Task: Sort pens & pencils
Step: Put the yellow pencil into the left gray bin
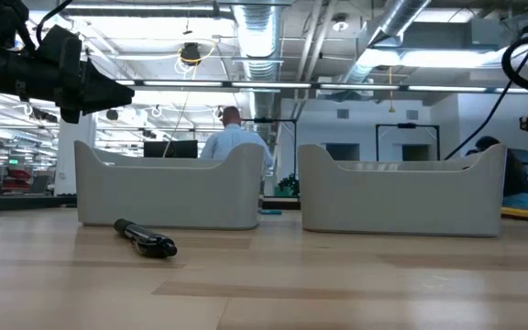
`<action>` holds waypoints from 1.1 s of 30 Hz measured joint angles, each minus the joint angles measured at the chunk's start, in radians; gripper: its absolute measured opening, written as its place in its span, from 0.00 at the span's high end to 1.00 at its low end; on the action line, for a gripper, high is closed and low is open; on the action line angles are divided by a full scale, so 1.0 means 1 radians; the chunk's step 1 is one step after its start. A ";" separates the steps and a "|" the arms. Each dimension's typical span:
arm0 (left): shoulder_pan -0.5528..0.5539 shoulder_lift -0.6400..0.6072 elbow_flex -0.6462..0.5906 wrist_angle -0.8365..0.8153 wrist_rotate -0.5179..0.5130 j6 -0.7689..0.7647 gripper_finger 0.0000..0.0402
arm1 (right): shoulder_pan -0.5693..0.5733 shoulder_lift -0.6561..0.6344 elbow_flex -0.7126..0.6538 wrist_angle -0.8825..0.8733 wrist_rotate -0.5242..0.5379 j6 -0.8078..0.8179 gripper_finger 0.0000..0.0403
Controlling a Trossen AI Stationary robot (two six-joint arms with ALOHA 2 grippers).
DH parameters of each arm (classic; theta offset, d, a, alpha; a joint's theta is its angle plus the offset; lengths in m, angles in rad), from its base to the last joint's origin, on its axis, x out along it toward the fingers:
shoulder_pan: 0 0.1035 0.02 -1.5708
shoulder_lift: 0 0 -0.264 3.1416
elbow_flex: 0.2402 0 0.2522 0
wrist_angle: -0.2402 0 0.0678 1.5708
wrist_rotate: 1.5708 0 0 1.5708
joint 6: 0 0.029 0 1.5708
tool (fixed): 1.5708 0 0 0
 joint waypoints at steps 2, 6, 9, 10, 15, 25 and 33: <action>0.000 0.000 0.000 0.000 0.000 -0.001 0.70 | -0.001 0.000 0.017 -0.008 0.002 -0.021 0.87; 0.000 0.000 0.000 0.000 0.000 -0.001 0.70 | 0.000 0.000 0.065 -0.076 0.002 -0.037 0.87; 0.000 0.000 0.000 0.000 0.000 -0.001 0.70 | 0.000 0.000 0.117 -0.171 0.006 -0.038 0.87; 0.000 0.000 0.000 0.000 0.000 -0.002 0.70 | -0.001 -0.001 0.135 -0.208 0.011 -0.039 0.87; 0.000 0.000 0.000 0.005 0.000 -0.002 0.70 | -0.001 -0.035 0.236 -0.397 0.076 -0.039 0.87; 0.000 0.000 -0.002 0.023 0.002 -0.060 0.70 | -0.027 -0.188 0.394 -0.505 0.558 -0.054 0.87; 0.000 0.000 -0.003 0.157 0.227 -0.234 0.70 | -0.262 -0.217 0.429 -0.241 0.651 -0.559 0.87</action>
